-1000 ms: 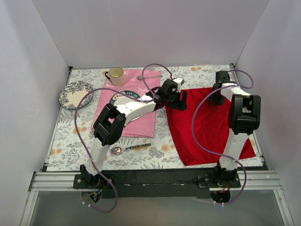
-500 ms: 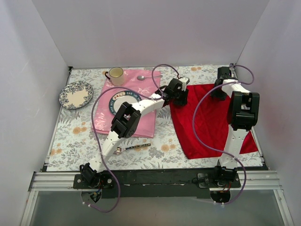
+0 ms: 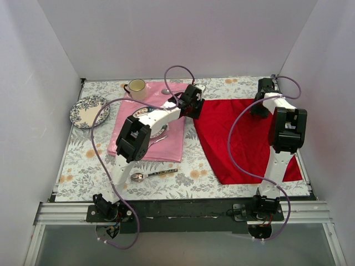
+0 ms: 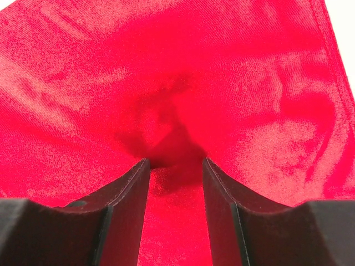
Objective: Fold the napkin, place the utensils inside, and roll it up
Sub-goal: Flatten the napkin out, then fold the napkin
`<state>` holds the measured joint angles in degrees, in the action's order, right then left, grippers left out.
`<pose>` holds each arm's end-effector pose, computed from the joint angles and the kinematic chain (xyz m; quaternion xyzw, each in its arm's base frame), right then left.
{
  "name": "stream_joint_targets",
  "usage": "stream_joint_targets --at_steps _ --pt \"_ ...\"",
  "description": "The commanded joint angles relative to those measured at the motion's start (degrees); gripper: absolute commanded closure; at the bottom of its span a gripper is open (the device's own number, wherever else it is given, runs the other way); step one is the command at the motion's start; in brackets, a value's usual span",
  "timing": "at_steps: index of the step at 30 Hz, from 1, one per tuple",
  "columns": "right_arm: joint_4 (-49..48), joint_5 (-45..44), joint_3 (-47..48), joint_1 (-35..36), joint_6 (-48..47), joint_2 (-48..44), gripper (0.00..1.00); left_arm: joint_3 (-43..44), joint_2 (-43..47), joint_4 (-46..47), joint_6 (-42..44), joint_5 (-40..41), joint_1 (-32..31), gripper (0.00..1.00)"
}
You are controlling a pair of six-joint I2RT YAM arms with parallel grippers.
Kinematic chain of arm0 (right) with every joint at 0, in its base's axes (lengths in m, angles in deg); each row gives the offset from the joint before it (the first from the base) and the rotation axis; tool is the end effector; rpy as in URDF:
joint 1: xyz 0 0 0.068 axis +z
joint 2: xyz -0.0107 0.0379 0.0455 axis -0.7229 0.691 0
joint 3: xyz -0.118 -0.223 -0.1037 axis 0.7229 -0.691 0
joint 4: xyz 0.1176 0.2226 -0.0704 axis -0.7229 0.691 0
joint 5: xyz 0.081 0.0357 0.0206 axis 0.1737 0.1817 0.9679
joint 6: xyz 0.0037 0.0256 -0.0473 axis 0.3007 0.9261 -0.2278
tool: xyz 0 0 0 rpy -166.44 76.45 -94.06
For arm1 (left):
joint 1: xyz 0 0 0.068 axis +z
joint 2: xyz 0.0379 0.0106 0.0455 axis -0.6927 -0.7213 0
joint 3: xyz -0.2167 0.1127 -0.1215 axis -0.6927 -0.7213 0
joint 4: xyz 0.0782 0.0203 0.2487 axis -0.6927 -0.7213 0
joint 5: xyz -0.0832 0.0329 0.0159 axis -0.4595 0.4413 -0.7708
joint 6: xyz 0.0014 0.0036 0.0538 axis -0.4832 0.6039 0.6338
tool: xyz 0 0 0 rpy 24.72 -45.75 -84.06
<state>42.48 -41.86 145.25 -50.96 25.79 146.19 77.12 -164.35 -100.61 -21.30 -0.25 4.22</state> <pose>0.4599 -0.0479 0.1688 0.2127 0.9276 -0.1126 0.2857 0.4161 -0.3400 0.1829 -0.0873 0.9267 -0.2192 0.2925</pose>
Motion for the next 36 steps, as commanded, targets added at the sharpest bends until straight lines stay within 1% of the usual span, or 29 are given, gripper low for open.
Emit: stream_joint_targets --at_steps 1,2,3,4,5,6,7,8,9,10,11,12,13,14,15,17,18,19,21,23,28,32,33,36 --pt "6.9 -3.6 0.9 0.5 -2.3 -1.5 0.47 -8.6 18.7 3.1 -2.9 -7.9 -2.7 0.59" --pt "7.7 -4.4 0.7 1.2 -2.3 -2.6 0.46 -9.8 21.7 3.8 -5.5 -9.8 -3.0 0.58" --pt "8.3 -4.2 0.2 3.0 -2.2 -5.4 0.45 -10.7 22.7 4.0 -7.0 -12.1 -3.3 0.57" --pt "8.8 -4.0 -0.8 4.0 -1.6 -7.3 0.42 -11.6 23.6 4.1 -8.5 -12.5 -3.3 0.57" --pt "8.6 -3.6 -4.4 4.6 -1.3 -9.5 0.40 -14.0 25.6 4.1 -11.2 -12.7 -3.3 0.57" --pt "8.4 -3.1 -6.5 8.6 -0.8 -14.5 0.38 -15.5 26.5 4.4 -11.8 -13.6 -3.3 0.57" --pt "8.1 1.0 -9.4 10.0 -0.1 -17.1 0.33 -17.1 27.9 6.2 -12.5 -14.3 -3.3 0.57" --pt "6.2 4.3 -12.3 11.3 -0.2 -20.0 0.32 -21.2 29.1 7.2 -13.6 -14.6 -3.3 0.57" --pt "5.4 7.1 -18.7 14.0 0.0 -25.4 0.32 -22.9 31.8 7.9 -14.3 -14.9 -3.3 0.57" --pt "4.8 12.7 -21.6 15.3 0.2 -27.9 0.31 -25.1 33.0 9.7 -14.8 -15.3 -3.2 0.56" --pt "4.6 15.1 -24.3 16.7 0.3 -30.1 0.31 -28.5 34.3 10.4 -15.5 -15.2 -3.2 0.56" --pt "4.7 16.5 -29.7 19.4 1.2 -34.5 0.31 -30.1 35.6 11.0 -16.9 -15.2 -3.0 0.55" --pt "4.9 19.0 -32.1 20.9 1.7 -36.8 0.31 -31.2 37.6 11.8 -17.3 -16.0 -2.8 0.53" --pt "4.9 20.0 -35.1 22.4 2.3 -39.2 0.31 -32.1 38.5 12.0 -17.6 -16.4 -2.8 0.52" --pt "4.9 20.5 -40.0 25.1 3.5 -43.9 0.31 -33.7 39.3 12.2 -17.8 -16.5 -2.7 0.50" --pt "4.5 22.6 -44.9 26.9 5.9 -48.6 0.30 -34.9 41.1 12.4 -17.7 -17.3 -2.7 0.48" --pt "3.9 24.1 -47.0 27.9 8.1 -53.0 0.29 -36.2 41.8 12.4 -17.8 -17.6 -2.7 0.47" --pt "3.4 26.1 -50.9 28.0 9.6 -54.8 0.28 -37.0 43.5 12.7 -17.9 -17.8 -2.7 0.46" --pt "3.1 27.3 -54.3 28.2 12.7 -59.9 0.27 -38.7 45.3 13.3 -18.1 -18.5 -2.7 0.43" --pt "4.4 27.2 -58.3 28.3 14.2 -62.3 0.27 -41.0 47.5 14.1 -18.5 -19.2 -2.7 0.38" --pt "6.2 22.5 -61.8 28.7 17.0 -67.4 0.26 -44.7 51.2 16.0 -19.2 -18.9 -2.7 0.29" --pt "7.0 21.3 -62.0 28.7 17.5 -65.1 0.28 -44.5 52.2 16.0 -19.5 -18.8 -2.7 0.28" --pt "6.5 22.1 -62.4 28.7 17.5 -64.6 0.31 -44.5 52.4 16.0 -19.6 -19.0 -2.7 0.28" --pt "5.3 23.9 -63.8 28.7 18.9 -64.0 0.36 -44.6 53.4 15.8 -19.5 -18.9 -2.7 0.28"
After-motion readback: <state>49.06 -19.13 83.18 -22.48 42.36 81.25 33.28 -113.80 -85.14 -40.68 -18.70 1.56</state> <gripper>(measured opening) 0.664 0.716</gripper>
